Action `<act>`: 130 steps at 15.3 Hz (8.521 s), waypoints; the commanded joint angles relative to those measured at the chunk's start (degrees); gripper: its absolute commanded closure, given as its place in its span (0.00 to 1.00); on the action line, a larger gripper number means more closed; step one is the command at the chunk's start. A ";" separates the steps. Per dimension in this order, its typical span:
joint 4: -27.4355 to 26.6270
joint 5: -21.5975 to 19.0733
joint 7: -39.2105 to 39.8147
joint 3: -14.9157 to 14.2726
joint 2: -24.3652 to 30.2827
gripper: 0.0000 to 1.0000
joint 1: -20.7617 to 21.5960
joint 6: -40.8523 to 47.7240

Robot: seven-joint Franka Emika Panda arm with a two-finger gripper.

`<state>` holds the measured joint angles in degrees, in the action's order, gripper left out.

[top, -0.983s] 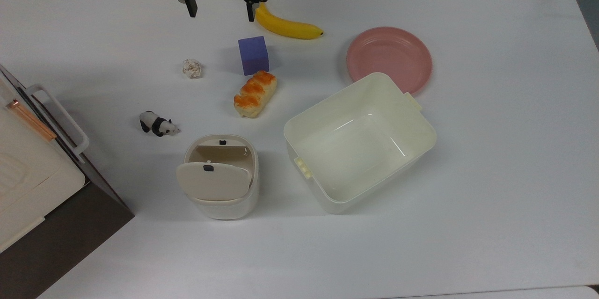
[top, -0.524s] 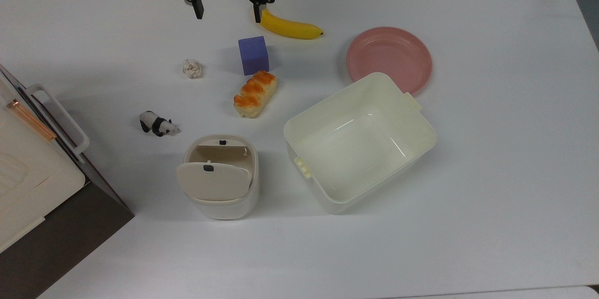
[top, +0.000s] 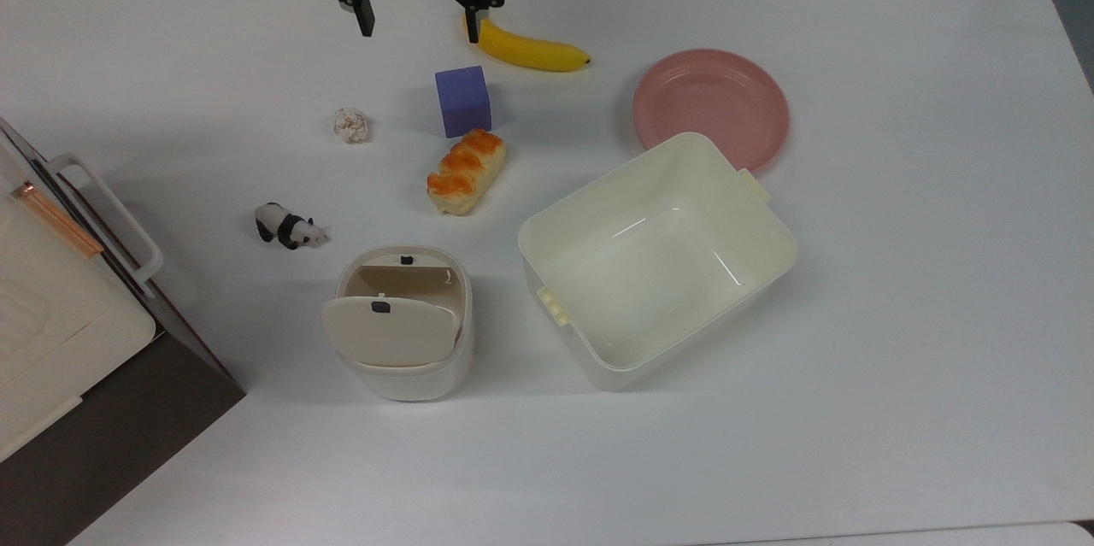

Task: Grab it up and put it in the trash

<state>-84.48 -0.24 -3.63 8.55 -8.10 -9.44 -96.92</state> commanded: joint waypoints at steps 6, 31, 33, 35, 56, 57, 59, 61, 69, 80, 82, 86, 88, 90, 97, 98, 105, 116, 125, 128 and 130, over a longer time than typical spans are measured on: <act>0.02 0.41 -0.15 0.15 0.19 0.00 0.74 1.65; -28.37 1.64 9.34 -0.55 6.69 0.01 -7.52 -18.92; -29.50 1.73 9.34 -0.55 6.69 0.01 -7.53 -20.23; -32.05 2.52 9.34 -0.55 6.69 0.02 -7.53 -22.95; -40.23 4.81 12.24 -0.64 4.94 0.03 -12.88 -30.87; -40.32 4.81 12.24 -0.55 4.33 0.03 -12.97 -31.48; -40.32 4.81 12.24 -0.55 3.27 0.04 -12.97 -32.54; -40.24 4.81 12.24 -0.64 2.65 0.05 -13.15 -32.80; -39.97 4.72 11.72 -0.64 1.69 0.10 -12.97 -33.07; -38.65 4.81 12.24 -0.64 -1.92 0.35 -13.15 -35.09; -38.22 4.81 12.24 -0.64 -1.92 0.48 -13.24 -35.00; -37.95 4.72 11.98 -0.64 -1.83 0.73 -13.41 -35.00; -37.60 4.72 11.63 -0.64 -1.83 0.76 -13.41 -34.91; -37.51 4.63 11.63 -0.64 -1.83 0.79 -13.41 -34.83; -27.36 2.97 10.14 -0.46 -1.92 0.83 -13.33 -26.87; -24.62 1.92 9.96 -0.37 -2.09 0.83 -13.06 -24.83; -11.42 -0.82 6.37 0.07 -3.23 0.86 -8.76 -16.90; -0.51 0.06 -0.24 -0.02 -9.91 0.90 -5.68 -15.23; 3.35 -0.03 -1.11 -0.02 -11.23 0.91 -5.42 -15.32; 6.25 0.06 -2.08 -0.11 -12.81 0.91 -4.27 -15.40; 7.48 0.06 -2.61 -0.11 -13.43 0.91 -3.58 -15.58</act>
<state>-81.01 -0.32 -4.11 9.00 -19.49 -14.74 -113.62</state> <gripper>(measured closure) 0.907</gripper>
